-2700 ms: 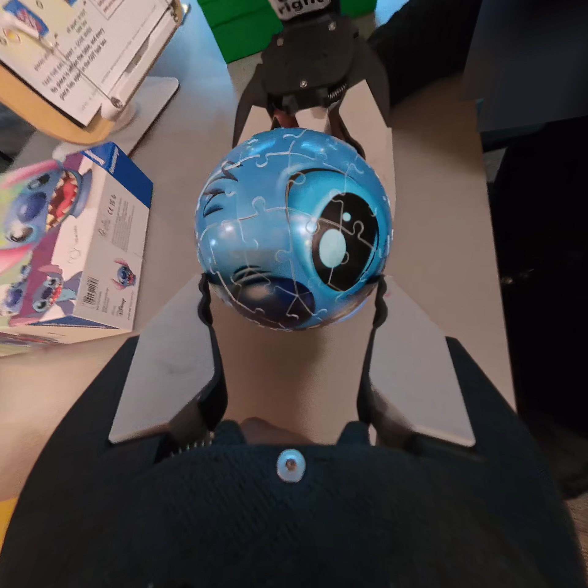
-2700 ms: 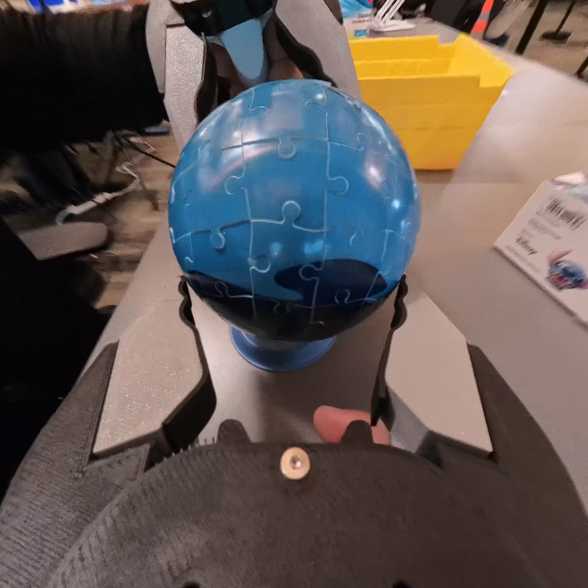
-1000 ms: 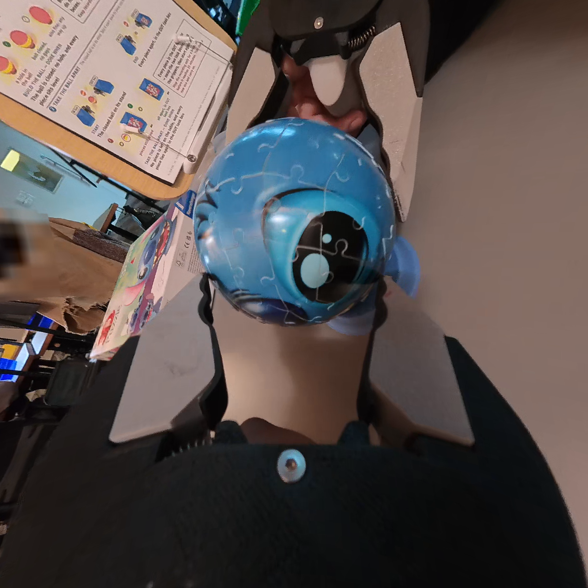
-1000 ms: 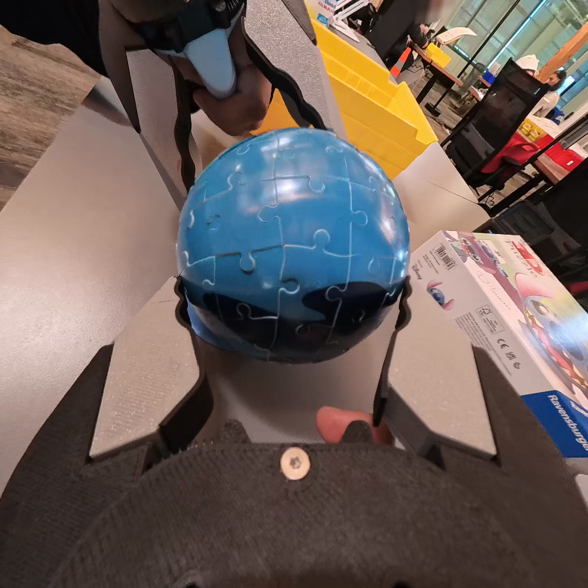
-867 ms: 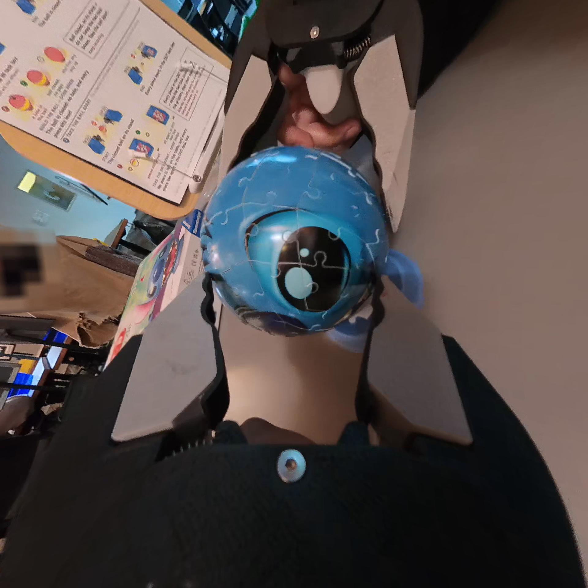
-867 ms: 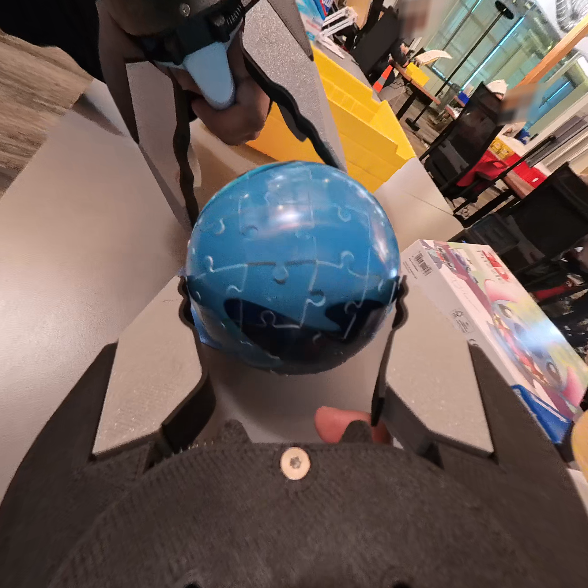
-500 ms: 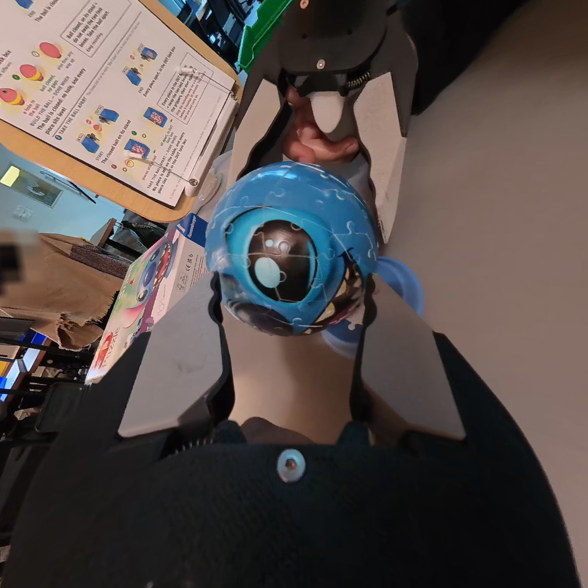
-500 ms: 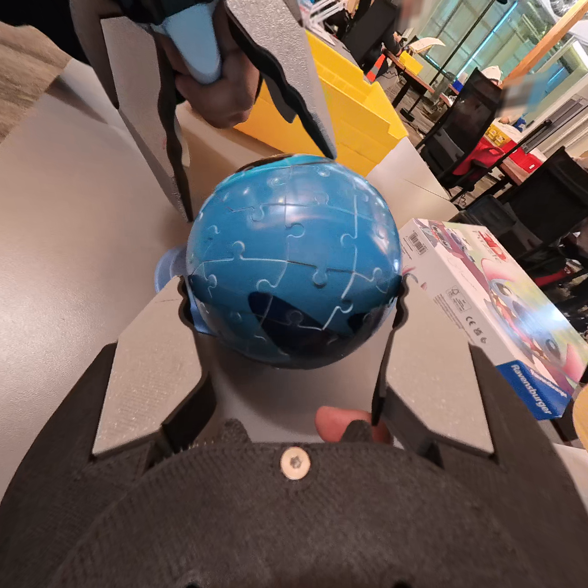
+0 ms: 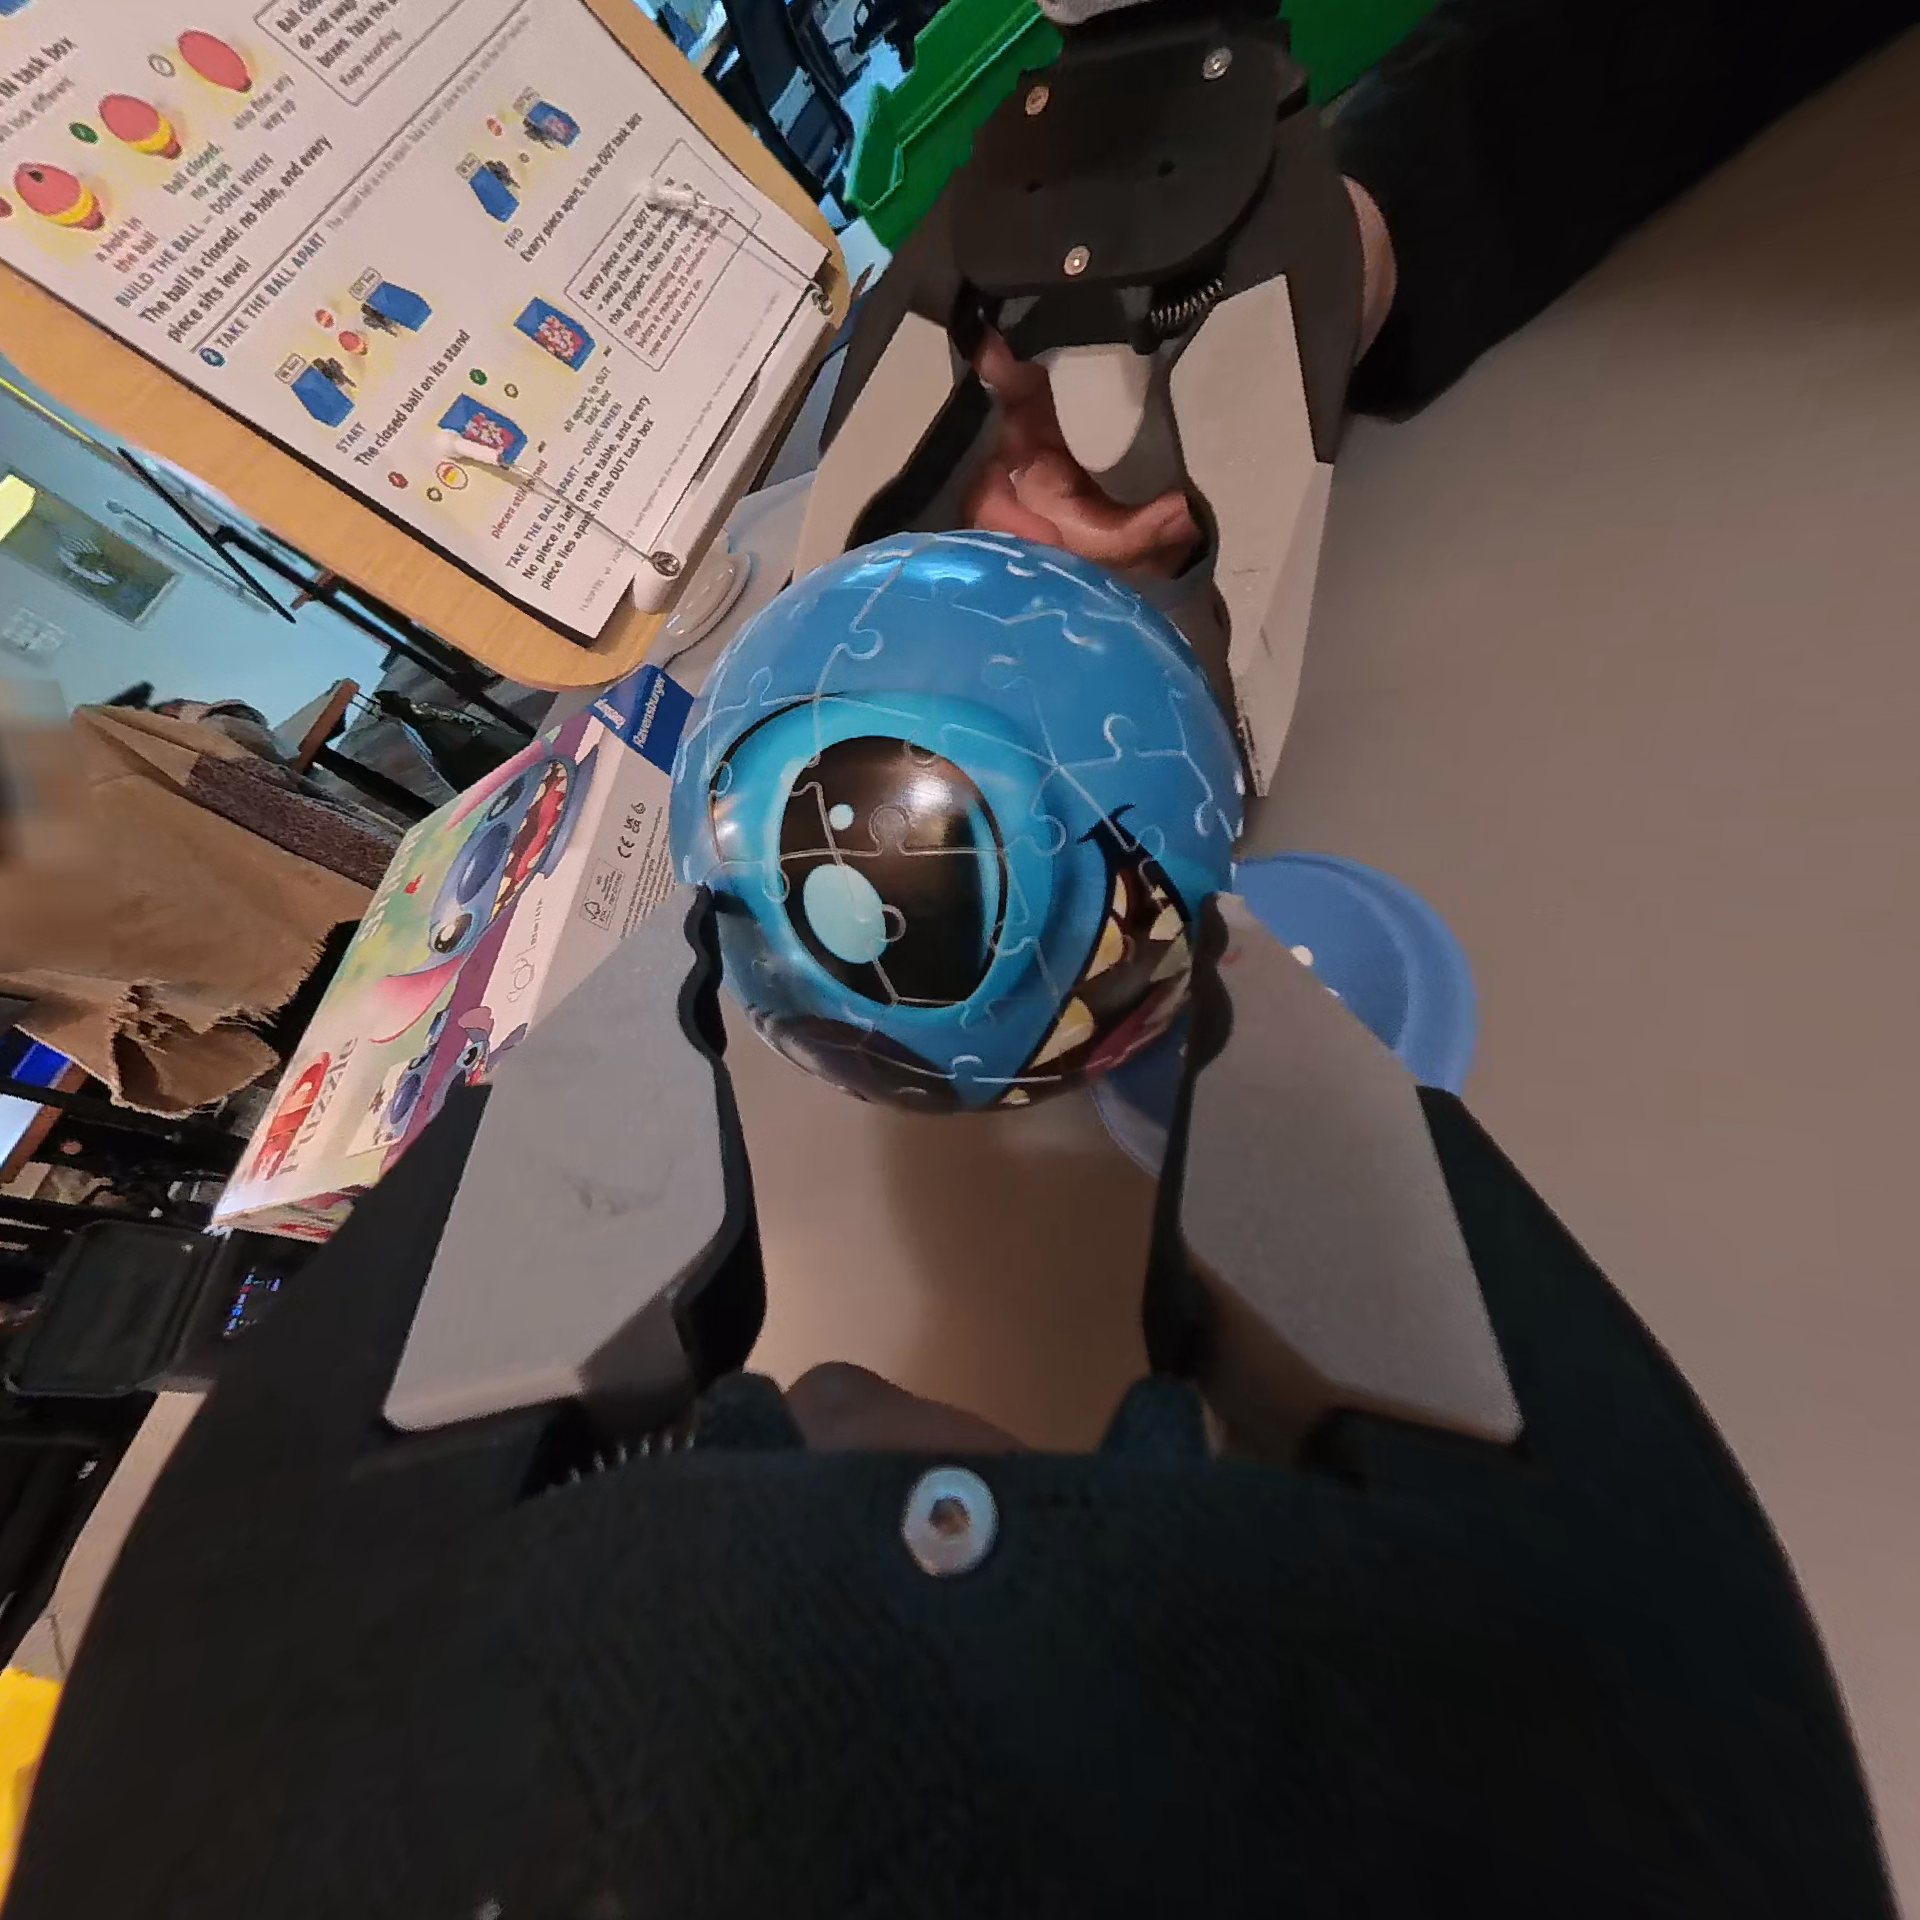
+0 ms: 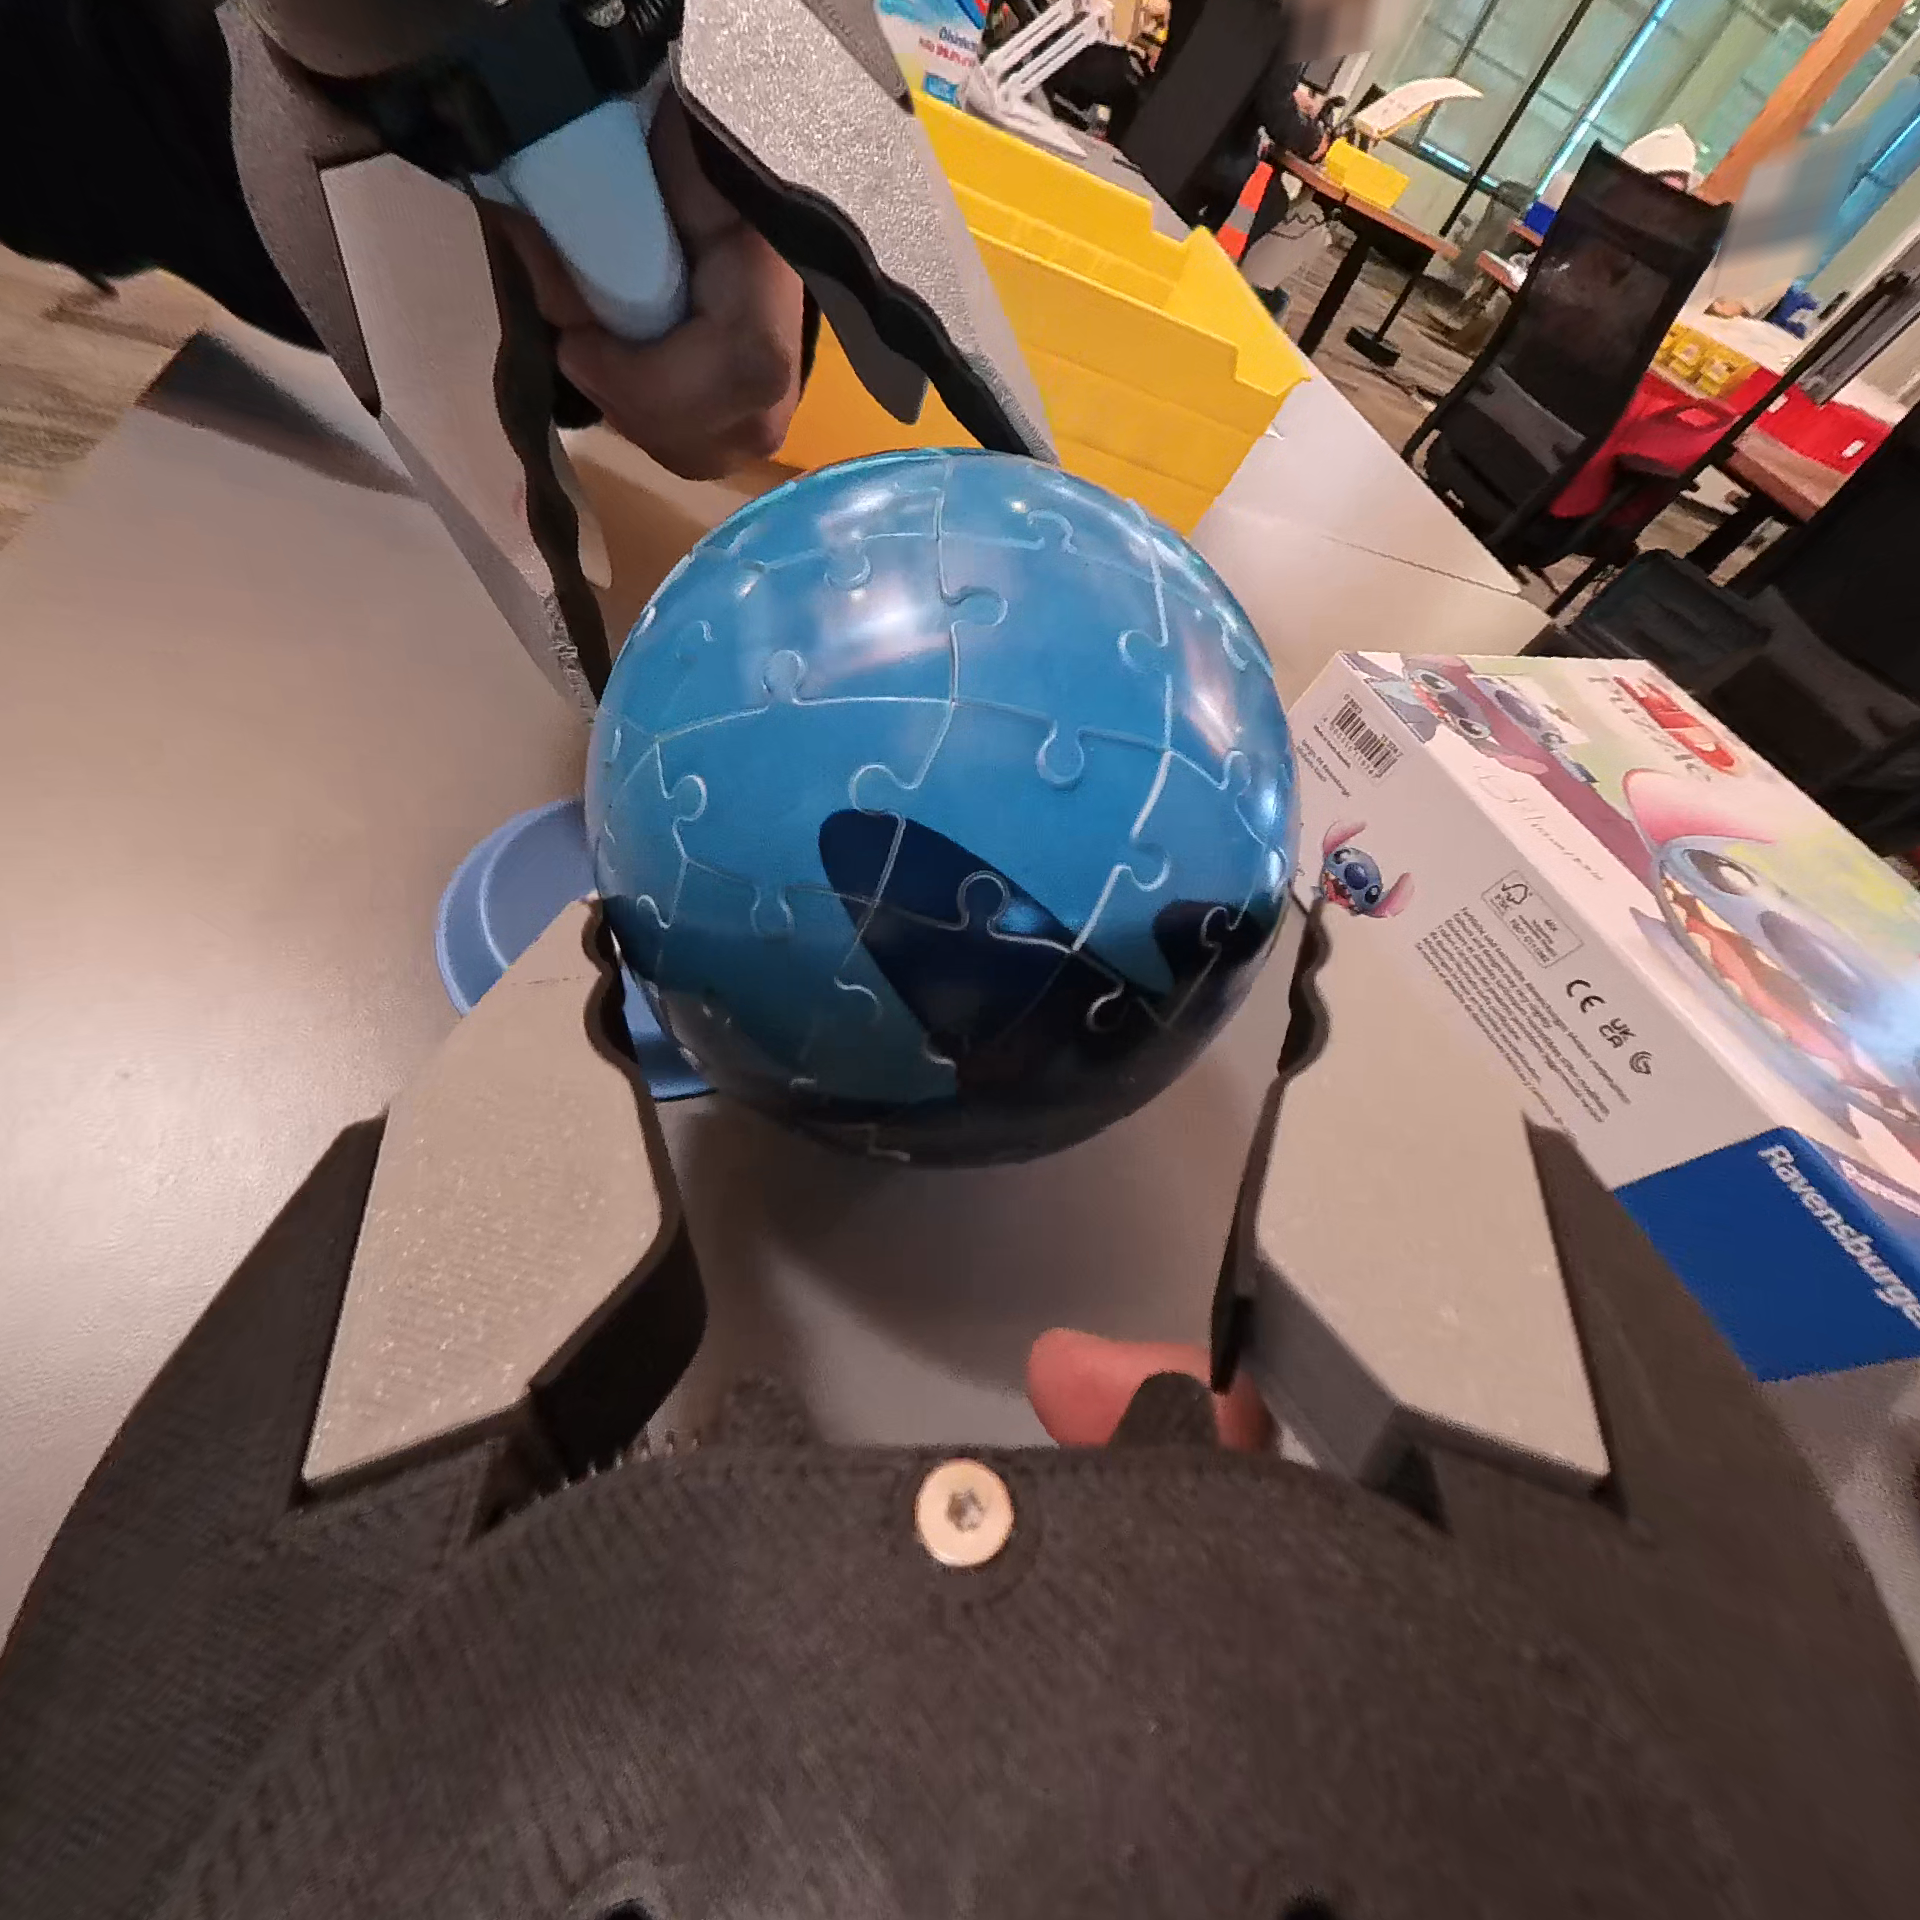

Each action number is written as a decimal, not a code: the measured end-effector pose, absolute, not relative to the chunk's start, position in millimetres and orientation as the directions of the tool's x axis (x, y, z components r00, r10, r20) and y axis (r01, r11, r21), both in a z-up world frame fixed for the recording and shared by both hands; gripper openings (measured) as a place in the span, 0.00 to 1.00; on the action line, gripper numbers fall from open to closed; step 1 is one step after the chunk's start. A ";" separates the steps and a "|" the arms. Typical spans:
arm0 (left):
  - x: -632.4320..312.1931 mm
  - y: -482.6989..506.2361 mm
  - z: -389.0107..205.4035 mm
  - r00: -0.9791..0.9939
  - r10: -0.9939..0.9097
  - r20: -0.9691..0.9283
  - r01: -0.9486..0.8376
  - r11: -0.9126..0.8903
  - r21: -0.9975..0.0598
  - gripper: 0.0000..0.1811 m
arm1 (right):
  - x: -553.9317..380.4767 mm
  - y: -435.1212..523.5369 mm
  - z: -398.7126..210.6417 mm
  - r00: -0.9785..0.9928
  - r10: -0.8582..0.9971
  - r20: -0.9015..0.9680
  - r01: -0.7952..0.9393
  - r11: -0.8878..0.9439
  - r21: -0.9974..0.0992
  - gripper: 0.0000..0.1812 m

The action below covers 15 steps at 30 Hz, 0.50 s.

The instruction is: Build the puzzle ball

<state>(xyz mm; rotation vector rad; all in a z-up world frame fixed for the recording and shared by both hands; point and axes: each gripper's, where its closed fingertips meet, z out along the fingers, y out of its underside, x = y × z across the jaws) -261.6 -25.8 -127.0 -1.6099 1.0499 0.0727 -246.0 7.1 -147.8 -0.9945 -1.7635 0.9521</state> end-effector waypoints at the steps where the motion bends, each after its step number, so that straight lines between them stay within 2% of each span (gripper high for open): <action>1: -263.3 -24.8 -127.4 0.600 -0.578 -0.552 -0.649 0.052 -0.759 0.49 | -247.8 7.1 -147.4 -0.305 0.903 0.303 0.232 0.379 -0.896 0.69; 15: -302.7 -19.2 -142.1 0.694 -0.516 -0.502 -0.605 -0.040 -0.795 0.48 | -276.6 16.2 -124.6 -0.375 0.917 0.133 0.212 0.225 -0.951 0.67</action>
